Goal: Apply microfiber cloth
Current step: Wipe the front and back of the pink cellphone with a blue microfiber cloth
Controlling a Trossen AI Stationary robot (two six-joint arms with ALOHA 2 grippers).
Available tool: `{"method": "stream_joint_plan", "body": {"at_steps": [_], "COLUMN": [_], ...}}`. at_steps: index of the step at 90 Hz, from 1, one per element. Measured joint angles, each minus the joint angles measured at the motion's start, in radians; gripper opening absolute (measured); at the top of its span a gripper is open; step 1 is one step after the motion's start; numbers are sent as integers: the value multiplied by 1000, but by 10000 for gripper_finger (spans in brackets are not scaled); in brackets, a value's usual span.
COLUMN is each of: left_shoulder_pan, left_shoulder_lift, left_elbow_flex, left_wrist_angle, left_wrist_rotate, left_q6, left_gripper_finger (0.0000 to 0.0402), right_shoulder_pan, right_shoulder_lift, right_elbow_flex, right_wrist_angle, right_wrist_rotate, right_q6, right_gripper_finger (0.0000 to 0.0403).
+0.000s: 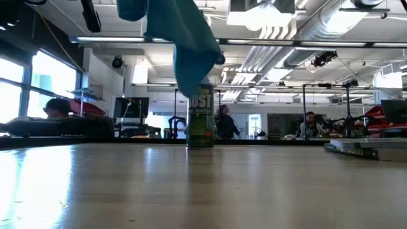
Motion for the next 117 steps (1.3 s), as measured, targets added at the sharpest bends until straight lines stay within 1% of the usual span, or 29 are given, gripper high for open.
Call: {"method": "stream_joint_plan", "body": {"at_steps": [11, 25, 33, 41, 52, 68, 74, 84, 91, 102, 117], "left_shoulder_pan": [-1, -3, -2, 1, 7, 7, 8, 9, 9, 9, 6], "left_shoulder_lift": [-18, -22, -23, -15, 7, 65, 88, 121, 136, 136, 108], "left_elbow_flex": [2, 7, 7, 6, 6, 9, 8, 8, 8, 7, 7], "left_wrist_angle": [11, 18, -12, -55, -68, -70, -71, -53, -39, -34, -12], "left_wrist_rotate": [1, 22, -3, -20, -40, -52, -55, -59, -59, -63, -44], "left_q6": [42, 42, 43, 32, -20, -77, -109, -136, -141, -141, -108], "left_gripper_finger": [15, 14, 14, 14, 14, 14, 14, 14, 14, 14, 14], "right_shoulder_pan": [36, 88, 108, 114, 96, 38, 12, -24, -36, -39, -27], "right_shoulder_lift": [-1, -40, -85, -119, -132, -128, -113, -76, -48, -18, -18], "right_elbow_flex": [-3, -8, -5, -4, -4, -4, -4, -4, -4, -4, 0], "right_wrist_angle": [-37, -88, -91, -102, -101, -81, -80, -72, -71, -77, -115], "right_wrist_rotate": [9, 139, 202, 215, 218, 190, 149, 42, 1, -2, -4], "right_q6": [-12, -27, -31, -27, -41, -42, -18, 8, 8, 9, 47], "right_gripper_finger": [0, 0, 0, 0, 0, 0, 0, 0, 0, 0, 0]}}
